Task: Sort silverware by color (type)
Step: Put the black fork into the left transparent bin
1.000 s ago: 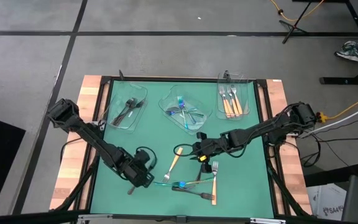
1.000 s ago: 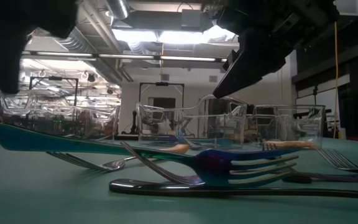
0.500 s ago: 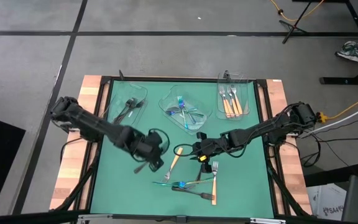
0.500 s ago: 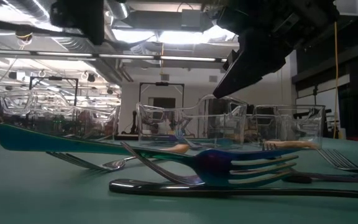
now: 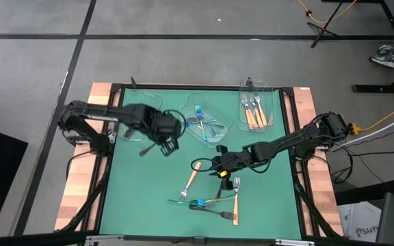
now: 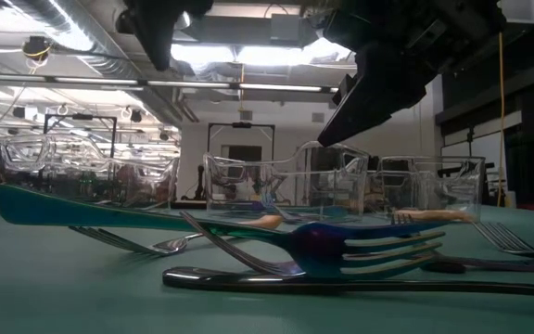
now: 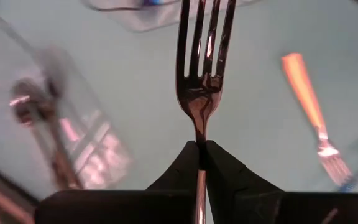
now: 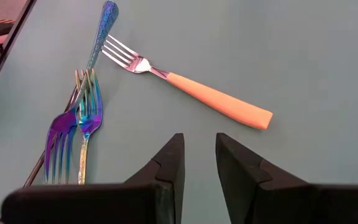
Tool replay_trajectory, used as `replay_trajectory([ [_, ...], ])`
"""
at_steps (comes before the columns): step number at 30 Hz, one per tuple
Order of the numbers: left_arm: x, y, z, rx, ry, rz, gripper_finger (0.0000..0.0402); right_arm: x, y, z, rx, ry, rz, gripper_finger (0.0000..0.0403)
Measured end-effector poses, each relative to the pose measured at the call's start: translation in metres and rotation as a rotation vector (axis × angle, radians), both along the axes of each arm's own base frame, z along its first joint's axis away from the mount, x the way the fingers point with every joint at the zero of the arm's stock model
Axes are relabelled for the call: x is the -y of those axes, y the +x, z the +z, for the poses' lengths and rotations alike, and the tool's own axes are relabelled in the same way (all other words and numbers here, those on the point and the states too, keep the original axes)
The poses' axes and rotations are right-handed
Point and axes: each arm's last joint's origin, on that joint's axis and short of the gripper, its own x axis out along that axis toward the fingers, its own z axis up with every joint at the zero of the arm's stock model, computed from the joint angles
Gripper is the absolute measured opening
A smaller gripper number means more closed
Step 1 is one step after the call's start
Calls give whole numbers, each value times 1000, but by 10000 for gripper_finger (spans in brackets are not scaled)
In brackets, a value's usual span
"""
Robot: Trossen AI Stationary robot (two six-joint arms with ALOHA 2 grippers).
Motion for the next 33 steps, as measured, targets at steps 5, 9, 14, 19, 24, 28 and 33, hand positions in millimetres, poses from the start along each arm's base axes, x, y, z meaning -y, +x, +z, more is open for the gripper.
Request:
replay_trajectory([
  [5, -34, -6, -1, -75, 19, 21, 8, 0, 0, 0, 0, 0, 0, 81],
  [9, -57, -9, -1, -90, 53, 52, 8, 0, 0, 0, 0, 0, 0, 81],
  [14, -85, -15, 0, -112, 84, 94, 8, 0, 0, 0, 0, 0, 0, 81],
  [19, -107, -22, 0, -133, 97, 120, 8, 0, 0, 0, 0, 0, 0, 81],
  [24, -131, -32, 0, -156, 99, 139, 8, 0, 0, 0, 0, 0, 0, 81],
  [28, -149, -42, -4, -181, 99, 158, 8, 0, 0, 0, -1, 0, 0, 81],
  [33, -171, -61, -27, -268, 51, 234, 8, 0, 0, 0, -1, 0, 0, 81],
])
